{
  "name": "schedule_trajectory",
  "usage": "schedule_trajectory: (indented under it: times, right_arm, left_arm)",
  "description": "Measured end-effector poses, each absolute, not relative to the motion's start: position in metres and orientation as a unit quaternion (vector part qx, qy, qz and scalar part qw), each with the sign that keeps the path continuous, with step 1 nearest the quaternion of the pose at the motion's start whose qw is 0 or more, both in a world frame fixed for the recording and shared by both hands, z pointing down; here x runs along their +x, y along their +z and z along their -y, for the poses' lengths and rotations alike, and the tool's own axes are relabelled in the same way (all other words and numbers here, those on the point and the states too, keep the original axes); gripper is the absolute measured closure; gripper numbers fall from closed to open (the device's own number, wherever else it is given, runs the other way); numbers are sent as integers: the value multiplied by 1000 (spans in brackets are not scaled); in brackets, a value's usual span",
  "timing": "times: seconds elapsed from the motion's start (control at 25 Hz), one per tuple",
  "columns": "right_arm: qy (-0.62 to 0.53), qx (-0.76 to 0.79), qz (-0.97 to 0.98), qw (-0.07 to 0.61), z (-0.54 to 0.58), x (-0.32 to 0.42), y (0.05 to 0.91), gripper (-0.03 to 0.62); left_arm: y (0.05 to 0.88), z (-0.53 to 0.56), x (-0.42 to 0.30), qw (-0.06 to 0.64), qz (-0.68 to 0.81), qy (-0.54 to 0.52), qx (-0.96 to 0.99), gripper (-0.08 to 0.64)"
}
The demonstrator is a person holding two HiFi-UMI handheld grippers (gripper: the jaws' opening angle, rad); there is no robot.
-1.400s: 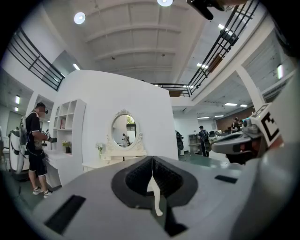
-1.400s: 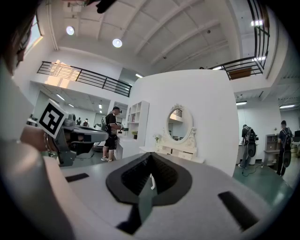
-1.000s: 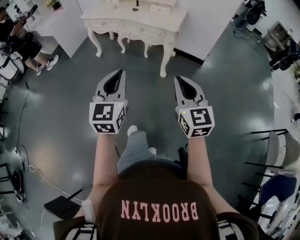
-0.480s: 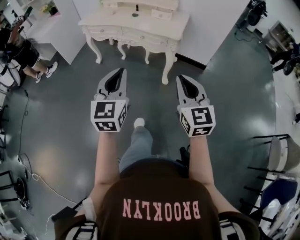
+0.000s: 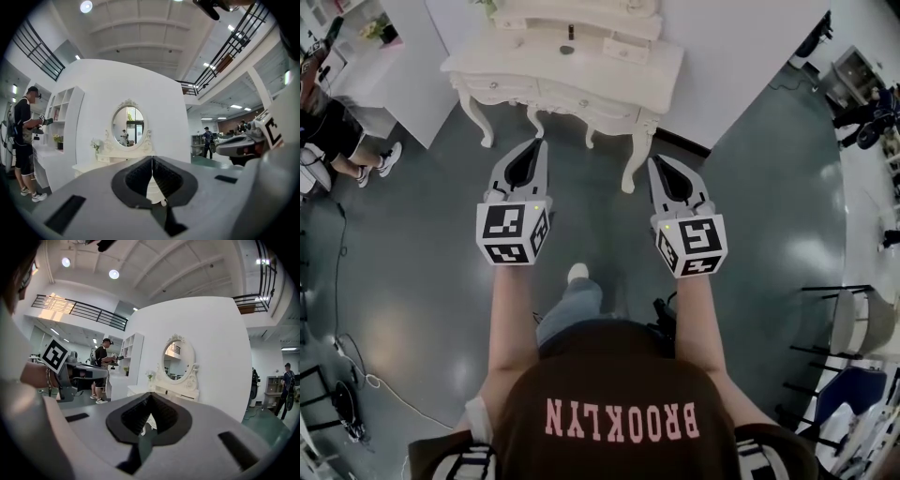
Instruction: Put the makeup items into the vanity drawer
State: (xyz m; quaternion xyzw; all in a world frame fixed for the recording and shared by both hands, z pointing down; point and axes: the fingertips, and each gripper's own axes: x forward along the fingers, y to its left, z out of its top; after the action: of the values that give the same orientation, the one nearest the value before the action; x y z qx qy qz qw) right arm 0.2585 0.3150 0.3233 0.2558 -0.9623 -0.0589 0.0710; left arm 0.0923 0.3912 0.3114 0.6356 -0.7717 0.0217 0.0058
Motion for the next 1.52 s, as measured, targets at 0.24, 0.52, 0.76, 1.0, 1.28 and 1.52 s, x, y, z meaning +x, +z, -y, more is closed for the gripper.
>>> schedule_trajectory:
  times: [0.24, 0.52, 0.76, 1.0, 1.28, 1.52]
  right_arm:
    - [-43, 270, 959, 67, -263, 202, 322, 600]
    - [-43, 283, 955, 80, -222, 165, 328, 600]
    - [-23, 292, 953, 80, -184, 152, 339, 600]
    - [-17, 288, 955, 72, -127, 128, 344, 600]
    - [-21, 278, 958, 69, -39, 94, 339, 600]
    - [-11, 271, 959, 75, 36, 78, 339, 600]
  left_arm:
    - [309, -338, 28, 10, 768, 22, 641, 554]
    - [316, -289, -5, 17, 752, 25, 658, 554]
    - [329, -255, -21, 26, 747, 35, 663, 554]
    - [335, -202, -46, 29, 752, 46, 657, 554]
    - [337, -119, -79, 32, 761, 52, 645, 554]
    - [335, -48, -102, 41, 768, 60, 636, 554]
